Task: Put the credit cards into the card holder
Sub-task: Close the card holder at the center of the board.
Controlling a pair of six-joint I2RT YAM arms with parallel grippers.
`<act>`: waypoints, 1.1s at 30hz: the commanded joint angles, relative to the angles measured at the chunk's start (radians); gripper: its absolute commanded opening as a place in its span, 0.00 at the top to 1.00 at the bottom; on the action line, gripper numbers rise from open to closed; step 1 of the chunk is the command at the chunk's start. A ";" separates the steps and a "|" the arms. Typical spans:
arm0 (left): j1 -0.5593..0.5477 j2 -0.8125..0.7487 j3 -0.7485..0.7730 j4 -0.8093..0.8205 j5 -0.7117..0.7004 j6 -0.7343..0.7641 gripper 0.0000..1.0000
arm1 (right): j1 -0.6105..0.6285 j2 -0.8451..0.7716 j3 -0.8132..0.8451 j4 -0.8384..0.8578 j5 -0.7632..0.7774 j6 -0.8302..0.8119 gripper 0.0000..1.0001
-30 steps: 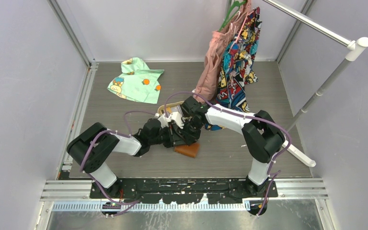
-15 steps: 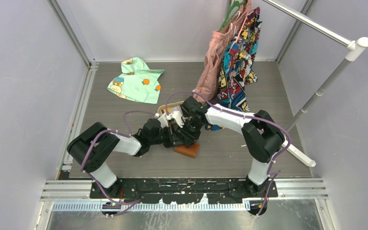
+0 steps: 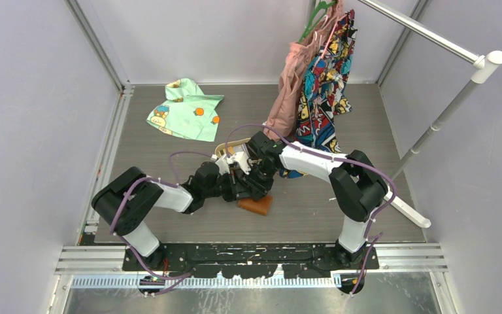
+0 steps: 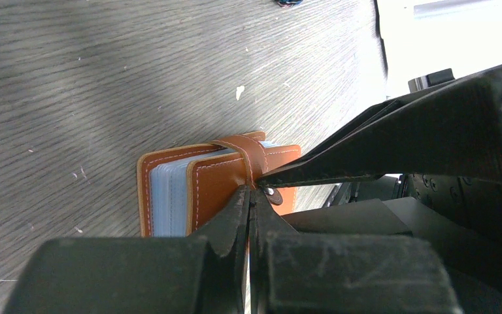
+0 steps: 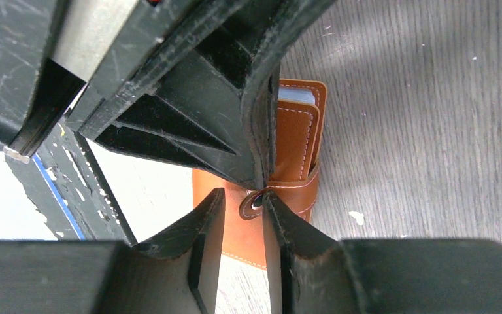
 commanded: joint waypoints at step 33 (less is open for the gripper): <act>0.005 0.066 -0.061 -0.281 -0.113 0.084 1.00 | -0.024 0.057 0.062 -0.156 -0.023 -0.070 0.72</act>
